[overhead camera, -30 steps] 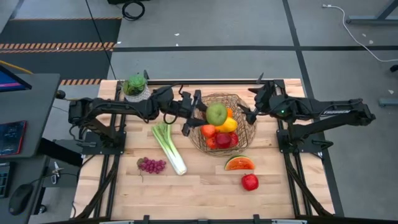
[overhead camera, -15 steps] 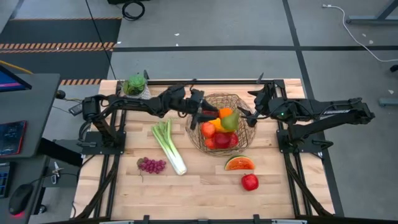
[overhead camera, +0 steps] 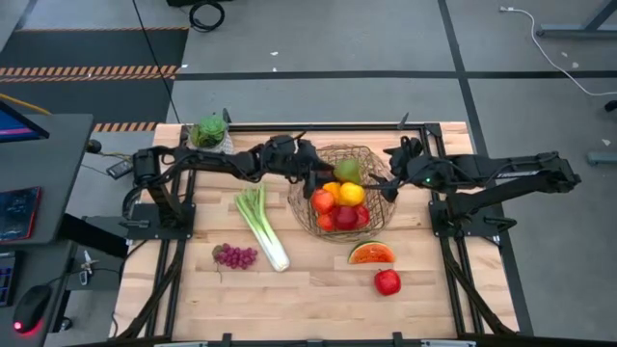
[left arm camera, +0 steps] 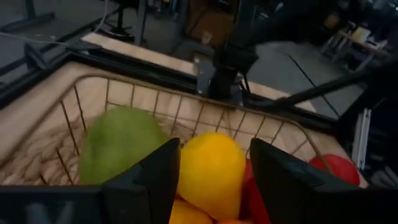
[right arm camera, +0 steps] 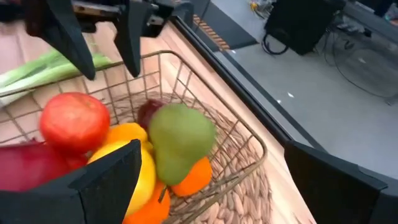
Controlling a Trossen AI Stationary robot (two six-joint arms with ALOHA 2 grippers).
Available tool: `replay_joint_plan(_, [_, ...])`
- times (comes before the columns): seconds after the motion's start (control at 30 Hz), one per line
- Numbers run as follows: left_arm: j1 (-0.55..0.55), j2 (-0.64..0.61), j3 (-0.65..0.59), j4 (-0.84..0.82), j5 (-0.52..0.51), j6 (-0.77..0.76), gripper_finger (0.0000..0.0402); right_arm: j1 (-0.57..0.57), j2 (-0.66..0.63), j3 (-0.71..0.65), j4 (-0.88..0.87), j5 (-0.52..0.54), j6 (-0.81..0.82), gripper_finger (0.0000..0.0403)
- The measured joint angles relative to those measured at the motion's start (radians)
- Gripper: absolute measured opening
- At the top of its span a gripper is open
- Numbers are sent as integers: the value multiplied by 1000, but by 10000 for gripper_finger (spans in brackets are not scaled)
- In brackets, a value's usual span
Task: Build produce basket
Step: Put the red apple into the brown wire basket
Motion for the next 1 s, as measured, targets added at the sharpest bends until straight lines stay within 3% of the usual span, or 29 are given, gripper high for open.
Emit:
replay_joint_plan(0.23, [19,-1,1,-33,0,-97,201,3,9,0,5,-71,24,399])
replay_joint_plan(0.37, [2,-1,0,-86,10,1,203,54,13,0,13,-163,49,399])
replay_joint_plan(0.47, [-13,-2,0,-88,80,113,201,136,33,3,37,-180,94,399])
replay_joint_plan(0.67, [-42,-52,1,-121,164,328,198,349,128,10,53,-108,228,399])
replay_joint_plan(1.0, [-15,-127,0,-168,149,393,196,601,355,179,-134,27,624,399])
